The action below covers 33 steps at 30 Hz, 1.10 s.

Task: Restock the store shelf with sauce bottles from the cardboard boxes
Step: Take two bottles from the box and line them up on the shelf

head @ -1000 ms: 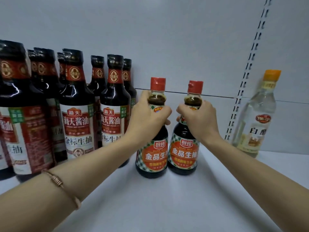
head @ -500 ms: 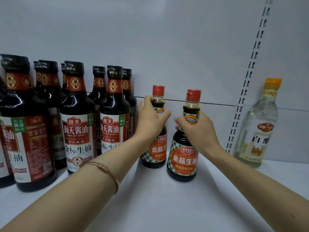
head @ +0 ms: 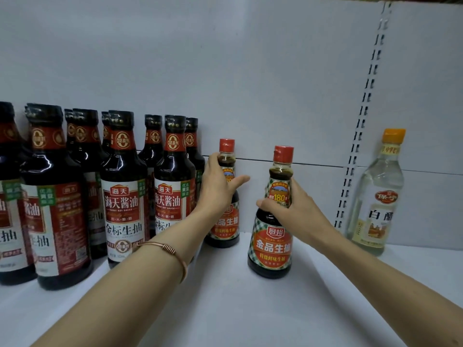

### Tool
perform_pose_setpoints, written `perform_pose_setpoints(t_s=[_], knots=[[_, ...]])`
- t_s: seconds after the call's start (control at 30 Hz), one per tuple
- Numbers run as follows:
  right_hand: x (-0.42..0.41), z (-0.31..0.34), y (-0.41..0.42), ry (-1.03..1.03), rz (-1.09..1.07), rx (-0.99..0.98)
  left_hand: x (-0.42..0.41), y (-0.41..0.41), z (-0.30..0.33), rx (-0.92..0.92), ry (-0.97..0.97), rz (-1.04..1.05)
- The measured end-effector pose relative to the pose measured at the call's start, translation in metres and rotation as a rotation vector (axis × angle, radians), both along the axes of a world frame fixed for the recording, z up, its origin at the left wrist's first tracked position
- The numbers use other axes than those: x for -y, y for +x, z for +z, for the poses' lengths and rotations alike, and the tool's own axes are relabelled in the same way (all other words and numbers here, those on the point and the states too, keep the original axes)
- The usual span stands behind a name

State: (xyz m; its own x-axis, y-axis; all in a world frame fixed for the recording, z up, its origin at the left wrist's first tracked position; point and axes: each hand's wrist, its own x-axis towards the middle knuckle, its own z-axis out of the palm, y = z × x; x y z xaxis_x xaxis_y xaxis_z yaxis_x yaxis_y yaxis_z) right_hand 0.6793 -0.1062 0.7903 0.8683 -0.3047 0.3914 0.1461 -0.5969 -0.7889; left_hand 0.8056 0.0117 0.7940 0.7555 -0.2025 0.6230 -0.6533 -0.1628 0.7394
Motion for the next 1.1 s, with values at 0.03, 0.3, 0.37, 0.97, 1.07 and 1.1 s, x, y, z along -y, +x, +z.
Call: perform_pose_setpoints(t_s=[0.03, 0.3, 0.37, 0.97, 1.07, 1.1], knots=[[0.001, -0.005, -0.002, 0.002, 0.012, -0.049, 0.0, -0.001, 0.0, -0.006, -0.003, 0.0], [0.01, -0.01, -0.025, -0.101, 0.149, -0.323, -0.009, -0.012, 0.005, -0.169, 0.082, -0.04], [0.005, -0.009, -0.028, -0.116, 0.174, -0.34, -0.013, -0.022, 0.01, -0.216, 0.132, -0.034], [-0.074, -0.029, -0.012, -0.141, 0.151, -0.105, -0.126, -0.102, -0.05, -0.395, 0.204, -0.362], [-0.074, -0.031, -0.01, -0.131, 0.112, -0.081, -0.131, -0.101, -0.054, -0.373, 0.272, -0.396], [-0.074, -0.031, -0.009, -0.124, 0.096, -0.083, -0.132, -0.102, -0.053, -0.358, 0.286, -0.402]])
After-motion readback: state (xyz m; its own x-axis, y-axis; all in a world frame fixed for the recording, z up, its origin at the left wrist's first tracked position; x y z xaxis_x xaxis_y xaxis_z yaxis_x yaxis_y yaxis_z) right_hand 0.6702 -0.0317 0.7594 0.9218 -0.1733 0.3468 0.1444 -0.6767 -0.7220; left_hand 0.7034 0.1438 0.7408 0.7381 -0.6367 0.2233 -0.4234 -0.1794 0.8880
